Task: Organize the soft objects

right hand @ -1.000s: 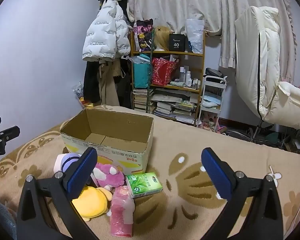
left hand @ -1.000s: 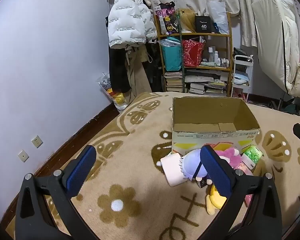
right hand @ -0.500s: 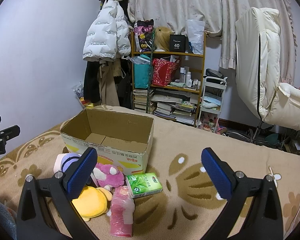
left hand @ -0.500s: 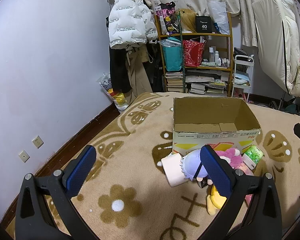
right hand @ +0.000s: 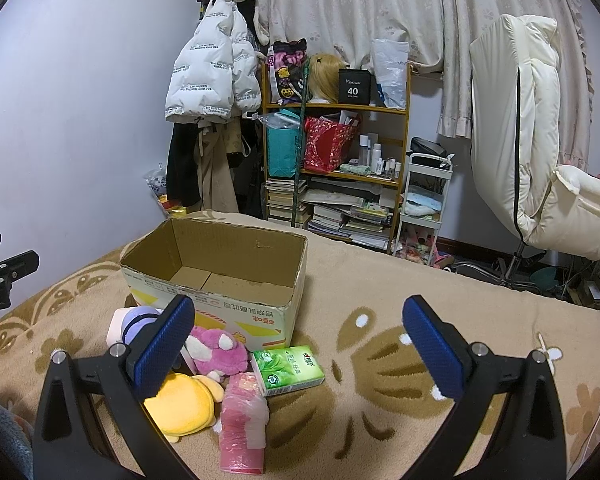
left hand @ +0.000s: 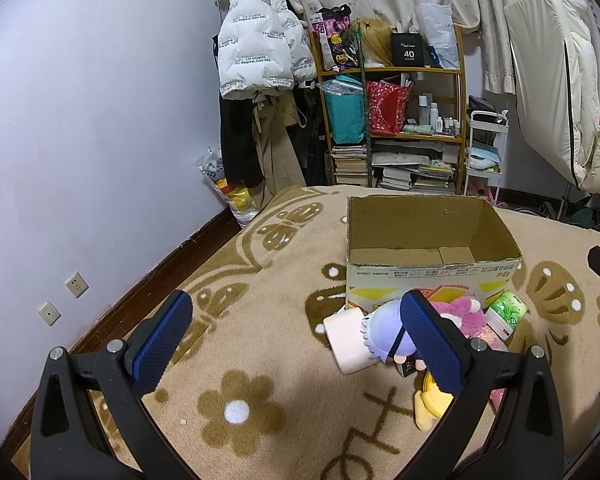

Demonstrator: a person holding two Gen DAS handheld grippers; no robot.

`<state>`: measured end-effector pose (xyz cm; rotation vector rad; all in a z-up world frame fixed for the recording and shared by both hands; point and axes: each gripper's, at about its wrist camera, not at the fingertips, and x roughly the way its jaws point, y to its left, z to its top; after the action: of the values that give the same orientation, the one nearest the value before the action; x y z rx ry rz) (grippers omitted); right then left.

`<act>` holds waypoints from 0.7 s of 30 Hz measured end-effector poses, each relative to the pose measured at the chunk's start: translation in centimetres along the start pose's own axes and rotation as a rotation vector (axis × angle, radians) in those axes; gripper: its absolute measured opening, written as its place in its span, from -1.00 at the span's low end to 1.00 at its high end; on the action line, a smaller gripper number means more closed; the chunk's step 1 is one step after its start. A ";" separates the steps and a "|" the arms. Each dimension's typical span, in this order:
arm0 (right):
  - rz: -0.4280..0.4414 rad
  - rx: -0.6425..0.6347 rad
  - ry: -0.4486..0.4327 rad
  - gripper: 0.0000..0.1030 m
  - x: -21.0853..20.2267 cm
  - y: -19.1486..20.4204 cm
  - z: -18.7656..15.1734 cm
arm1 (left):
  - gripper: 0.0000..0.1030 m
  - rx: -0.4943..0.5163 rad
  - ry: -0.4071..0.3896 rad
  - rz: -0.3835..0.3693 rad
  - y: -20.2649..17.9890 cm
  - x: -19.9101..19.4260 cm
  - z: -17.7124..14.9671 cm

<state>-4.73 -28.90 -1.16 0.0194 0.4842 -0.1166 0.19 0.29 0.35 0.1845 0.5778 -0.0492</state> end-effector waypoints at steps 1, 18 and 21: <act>-0.001 0.000 0.000 1.00 -0.1 0.0 0.1 | 0.99 0.000 0.000 0.000 -0.1 0.0 0.0; 0.000 -0.001 0.000 1.00 0.0 0.0 0.0 | 0.99 0.002 -0.002 0.001 0.0 -0.1 0.0; 0.000 -0.001 0.001 1.00 0.1 0.0 0.0 | 0.99 0.002 -0.002 0.001 0.0 -0.1 0.0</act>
<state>-4.67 -28.90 -1.20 0.0188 0.4856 -0.1161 0.12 0.33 0.37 0.1867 0.5756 -0.0495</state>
